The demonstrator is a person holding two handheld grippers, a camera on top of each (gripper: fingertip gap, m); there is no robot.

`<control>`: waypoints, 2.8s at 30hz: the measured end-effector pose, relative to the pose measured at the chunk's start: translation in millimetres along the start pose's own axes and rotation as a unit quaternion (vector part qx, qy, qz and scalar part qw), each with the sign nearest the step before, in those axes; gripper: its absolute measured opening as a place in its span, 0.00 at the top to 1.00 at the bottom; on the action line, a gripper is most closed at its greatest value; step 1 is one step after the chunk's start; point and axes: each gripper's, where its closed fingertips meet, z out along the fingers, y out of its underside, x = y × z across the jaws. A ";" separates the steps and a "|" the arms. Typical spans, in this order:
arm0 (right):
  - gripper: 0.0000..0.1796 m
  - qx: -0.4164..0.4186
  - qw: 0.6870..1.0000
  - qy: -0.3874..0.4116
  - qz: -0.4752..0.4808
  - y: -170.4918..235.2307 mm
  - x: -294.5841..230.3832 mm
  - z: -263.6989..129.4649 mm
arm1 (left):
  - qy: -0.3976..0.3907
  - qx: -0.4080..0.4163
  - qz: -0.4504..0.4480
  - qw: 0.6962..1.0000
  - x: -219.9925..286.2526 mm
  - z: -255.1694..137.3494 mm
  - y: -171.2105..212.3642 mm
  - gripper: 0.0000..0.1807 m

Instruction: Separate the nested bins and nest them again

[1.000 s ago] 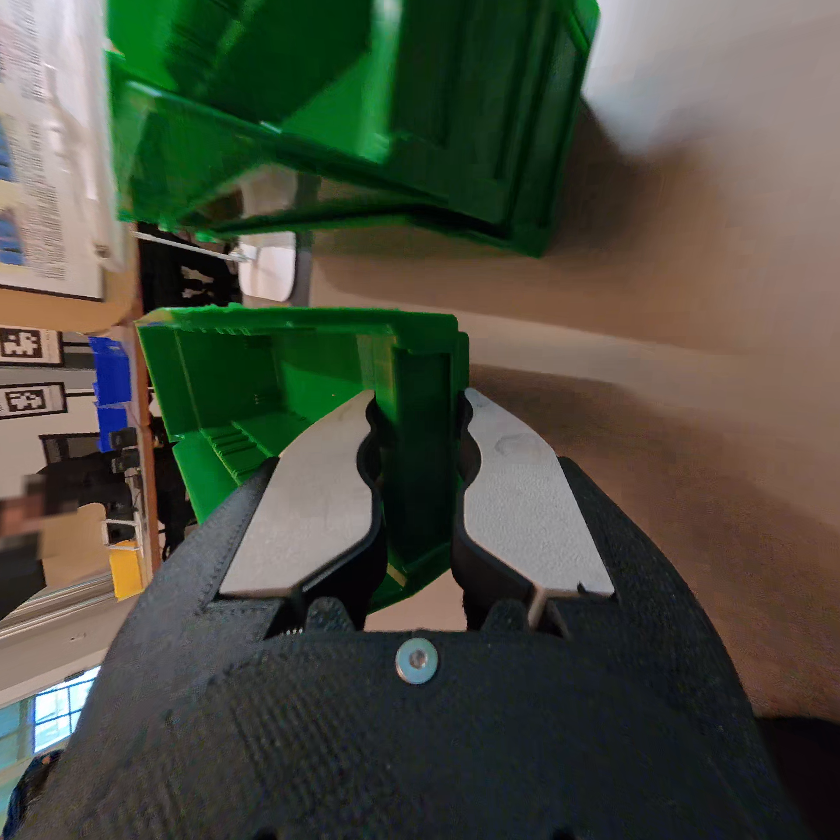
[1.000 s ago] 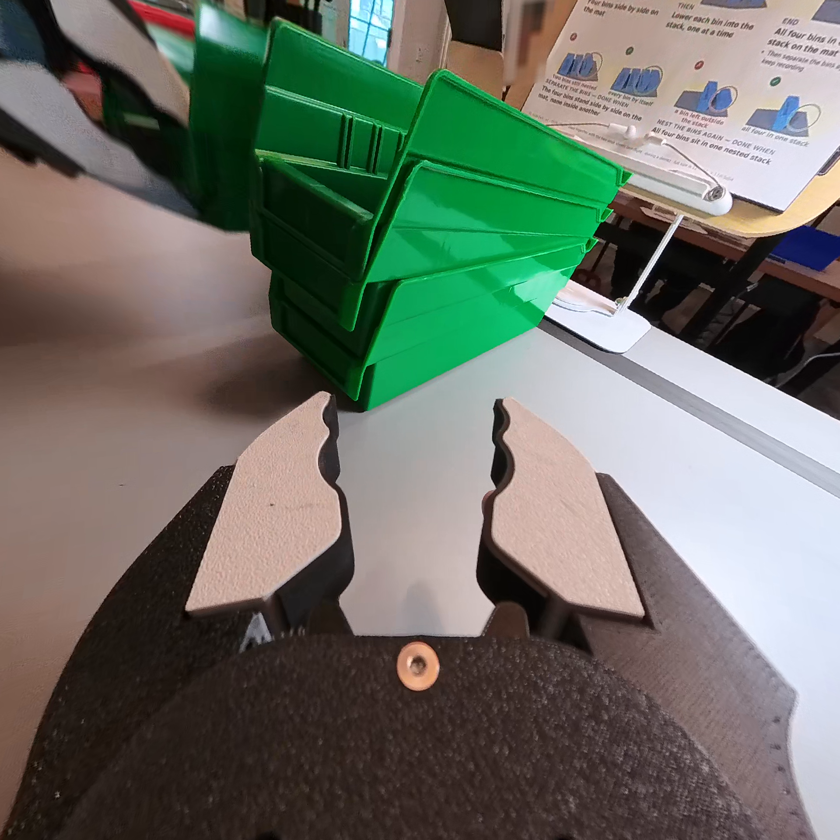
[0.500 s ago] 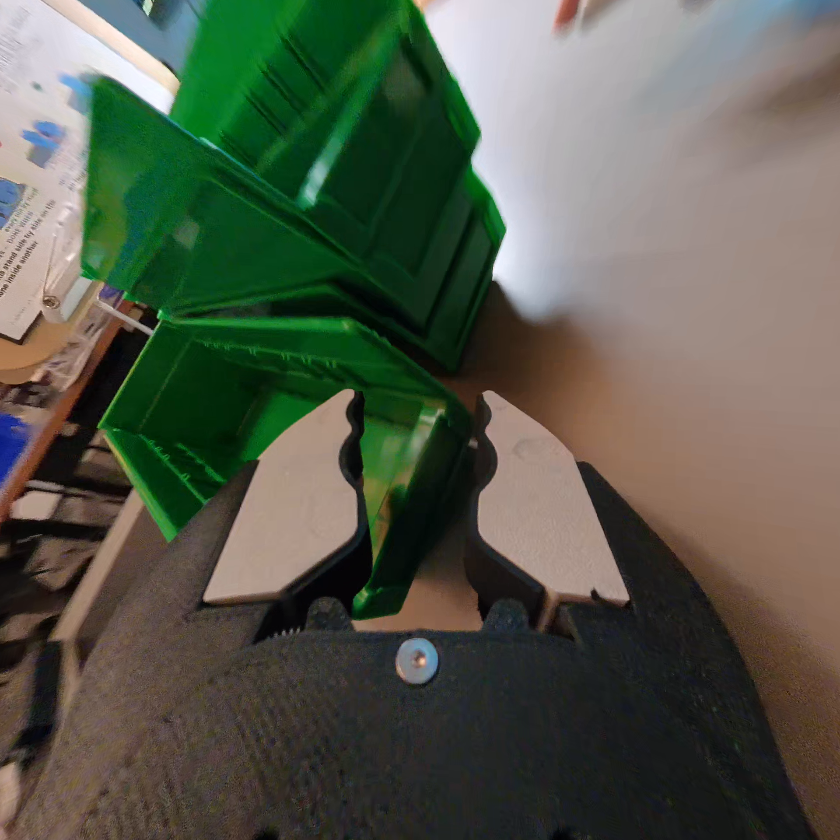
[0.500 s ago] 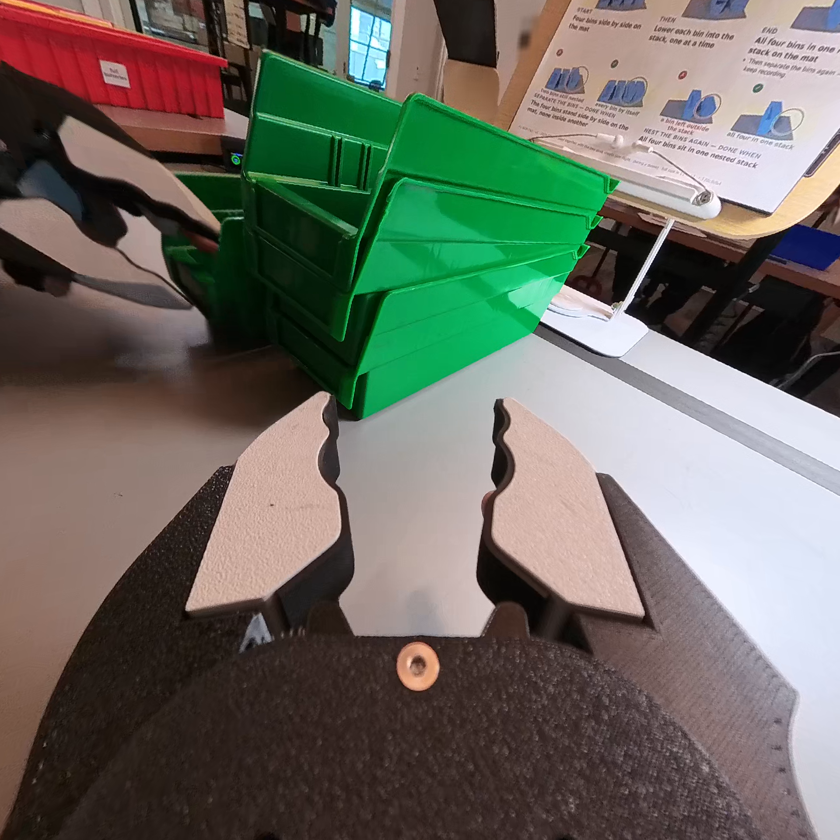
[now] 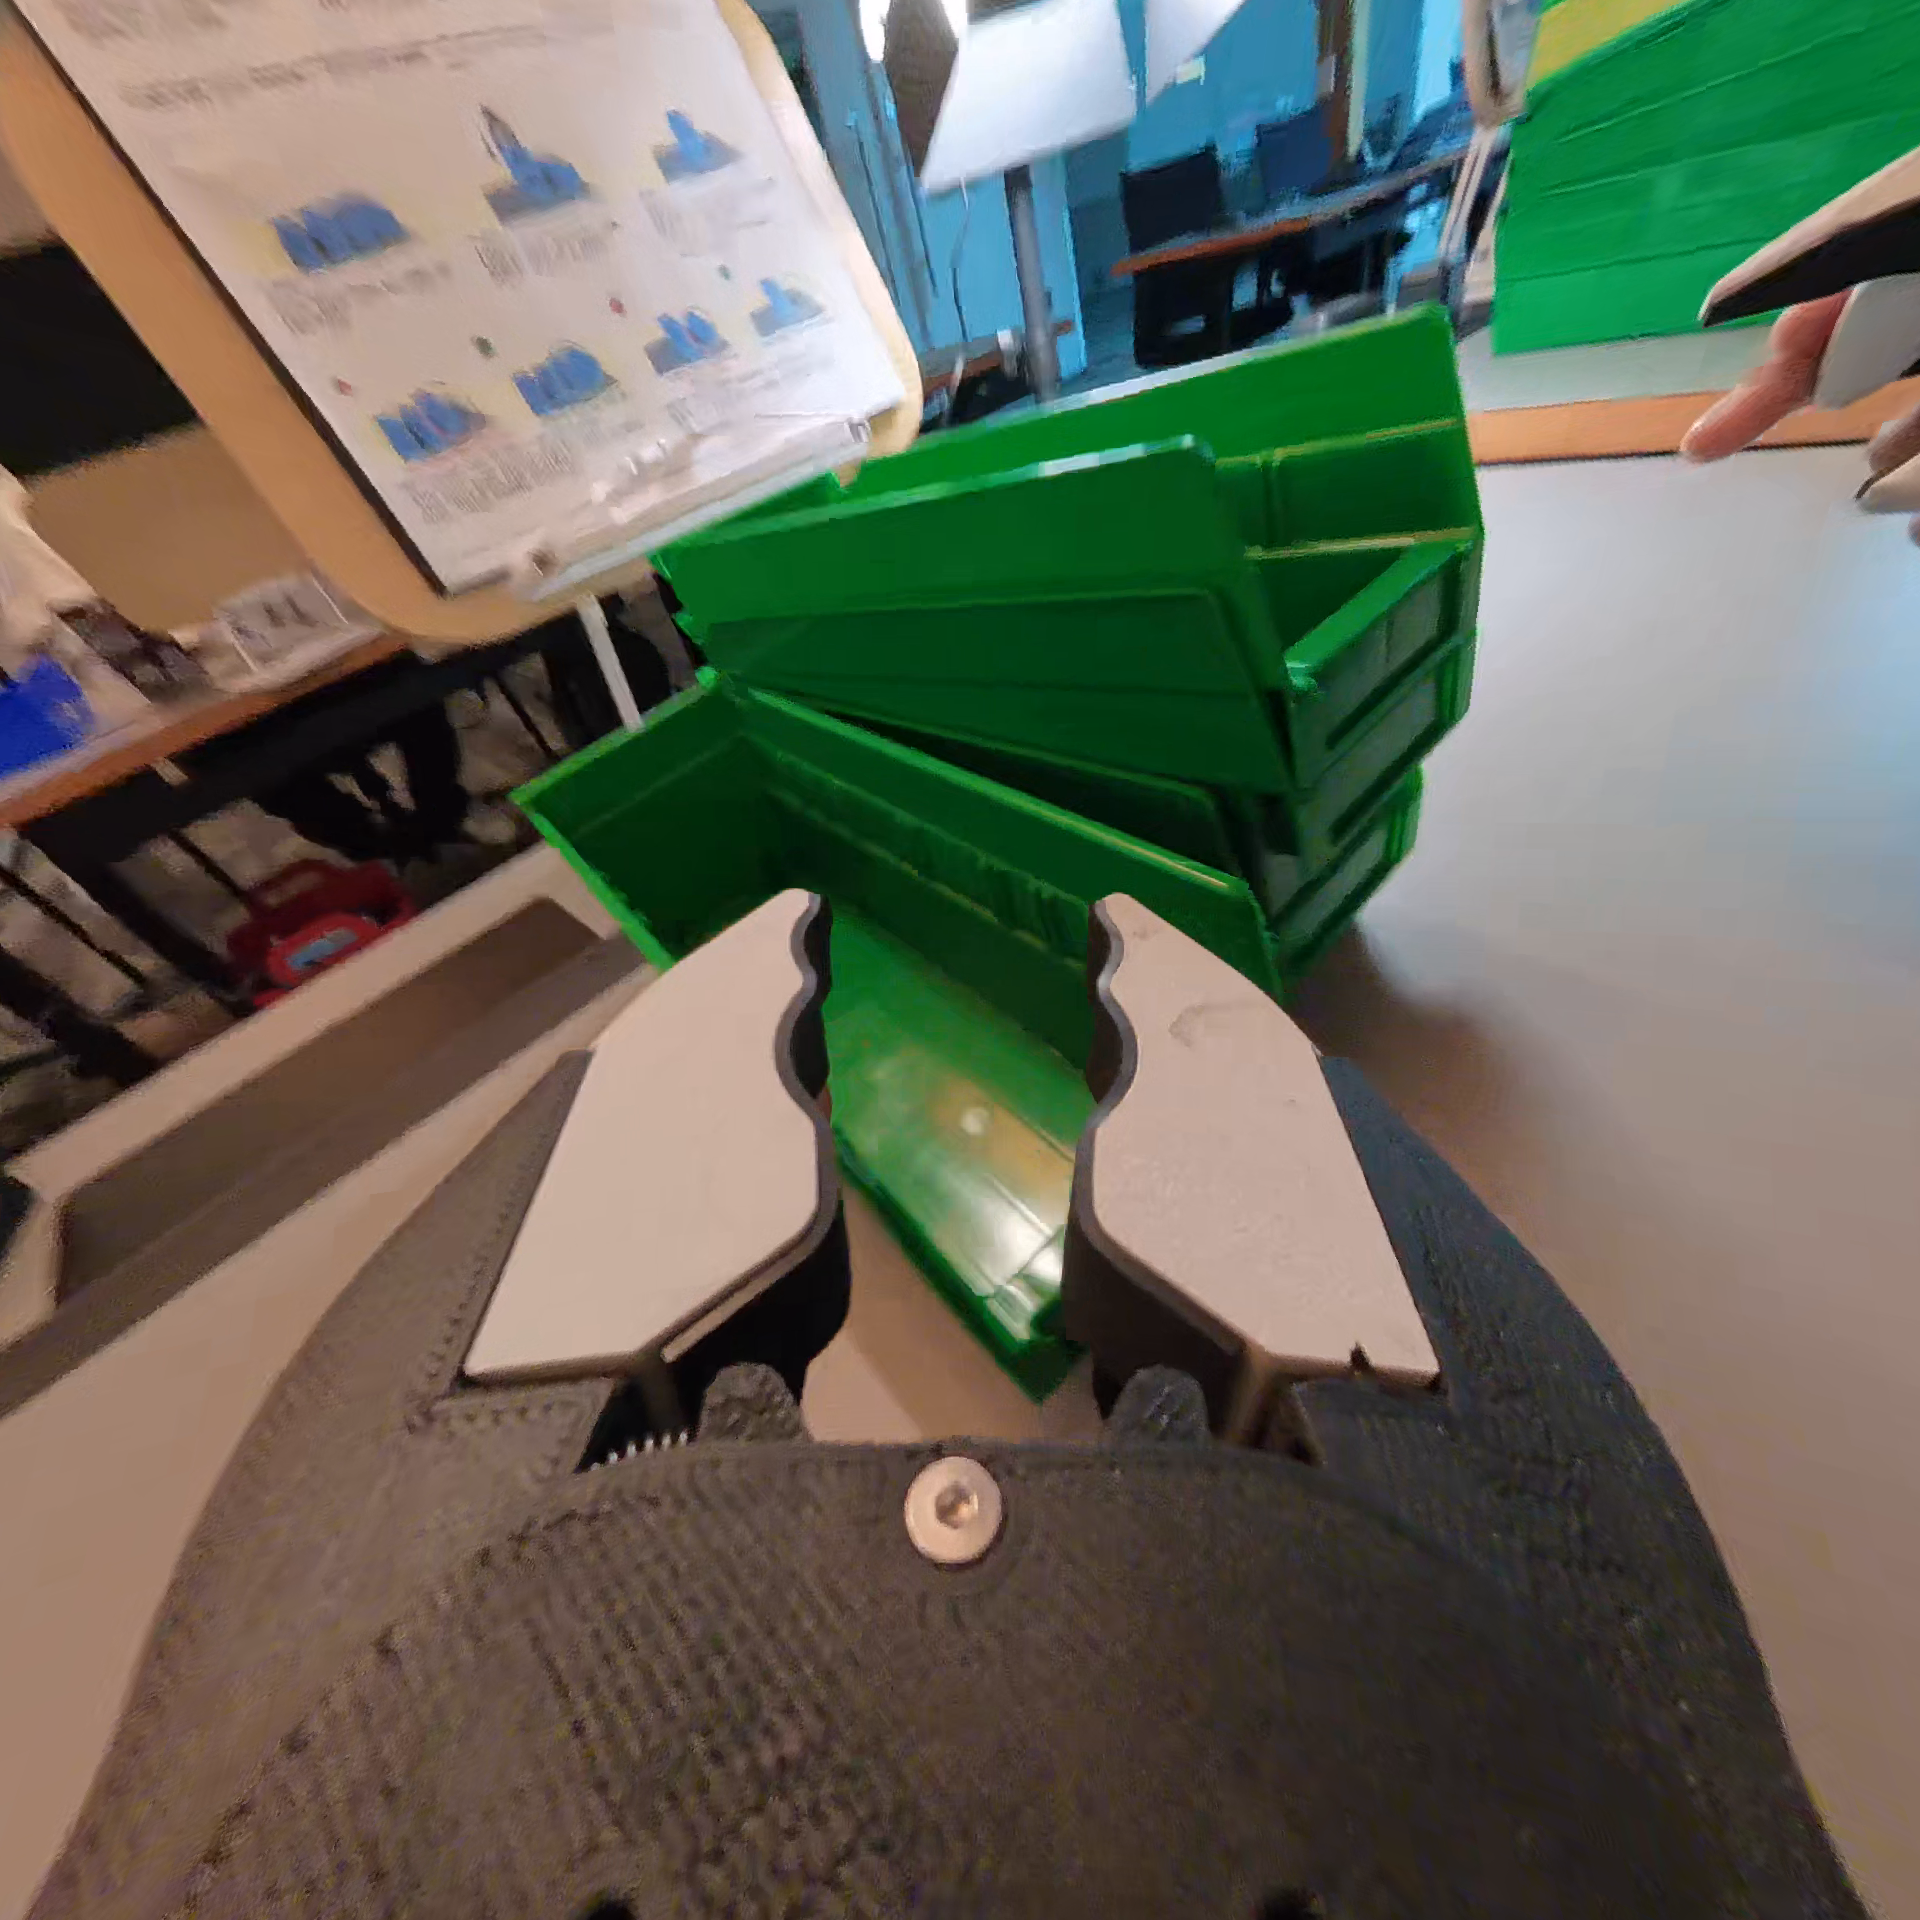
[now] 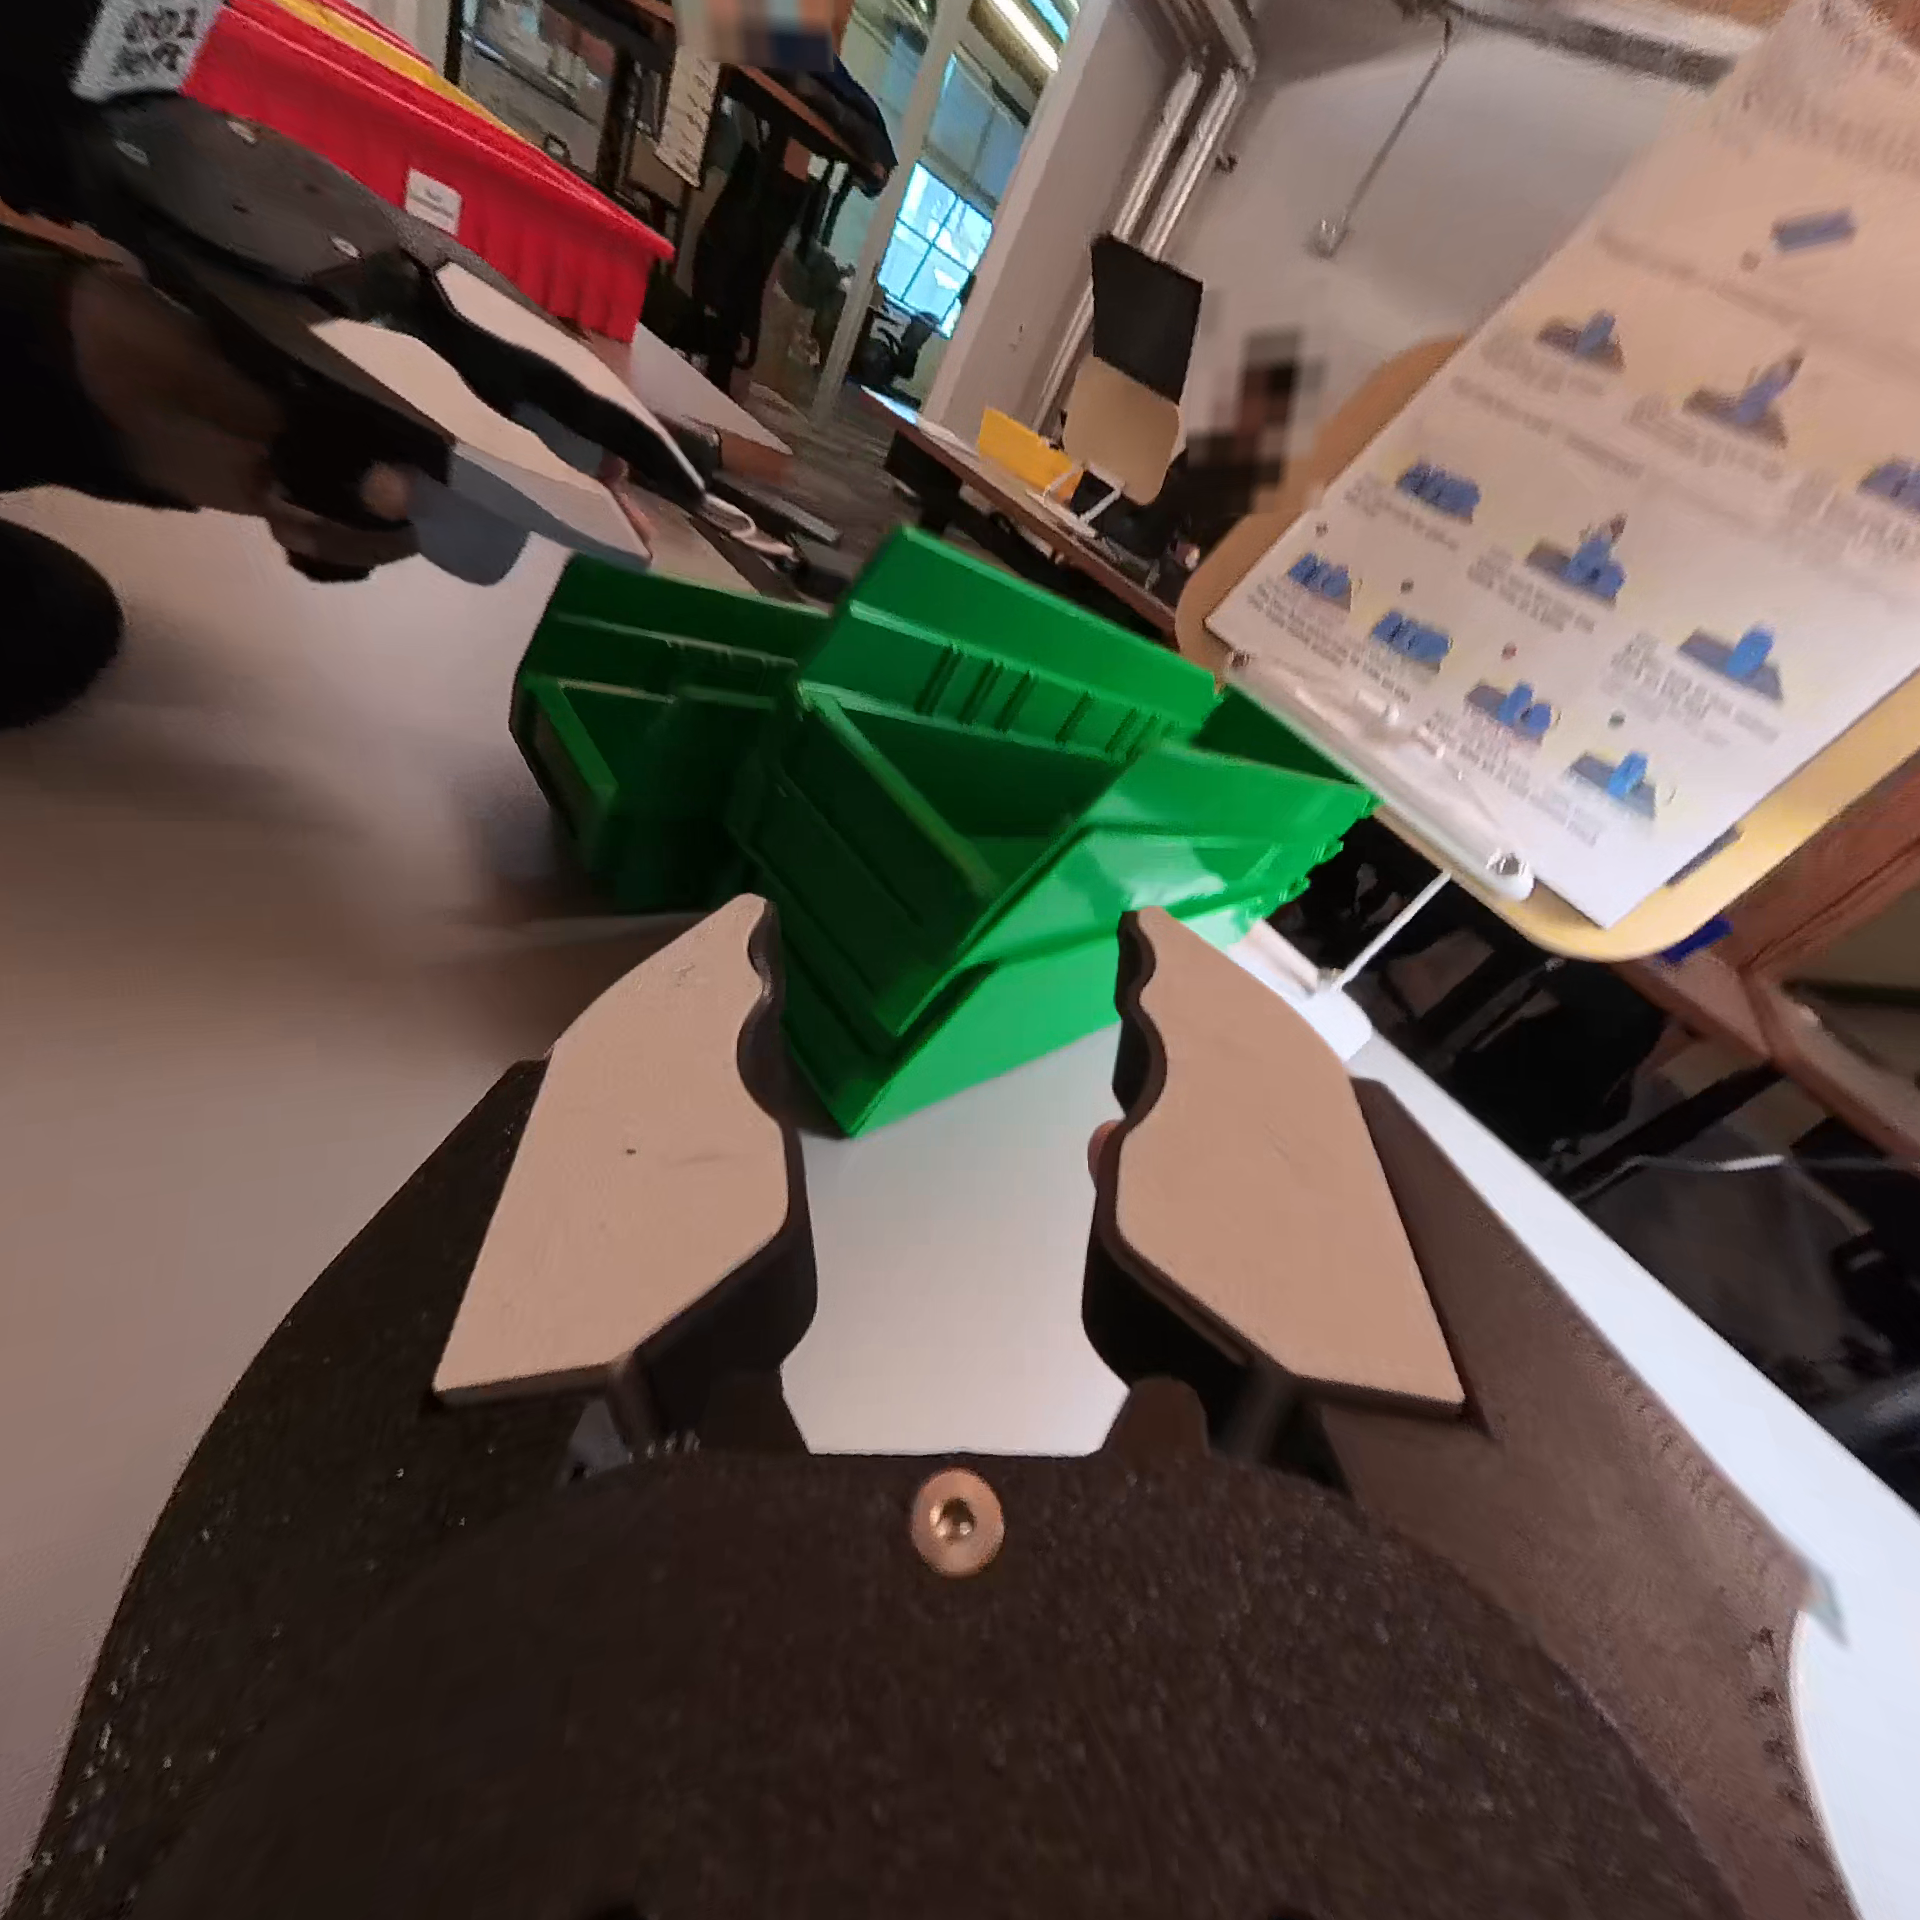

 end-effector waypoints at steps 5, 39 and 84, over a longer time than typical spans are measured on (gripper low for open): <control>0.66 -0.021 0.997 -0.042 -0.059 -30.9 -15.7 8.4 | 0.036 -0.049 -0.004 0.998 -11.8 -14.1 20.4 0.67; 0.84 -0.372 0.844 -0.278 -0.270 13.9 -19.9 89.3 | -0.015 -0.092 0.074 0.993 1.3 5.8 44.3 0.72; 0.85 -0.362 0.839 -0.291 -0.282 17.4 -17.5 72.4 | 0.098 -0.043 -0.104 0.989 112.0 69.7 4.8 0.95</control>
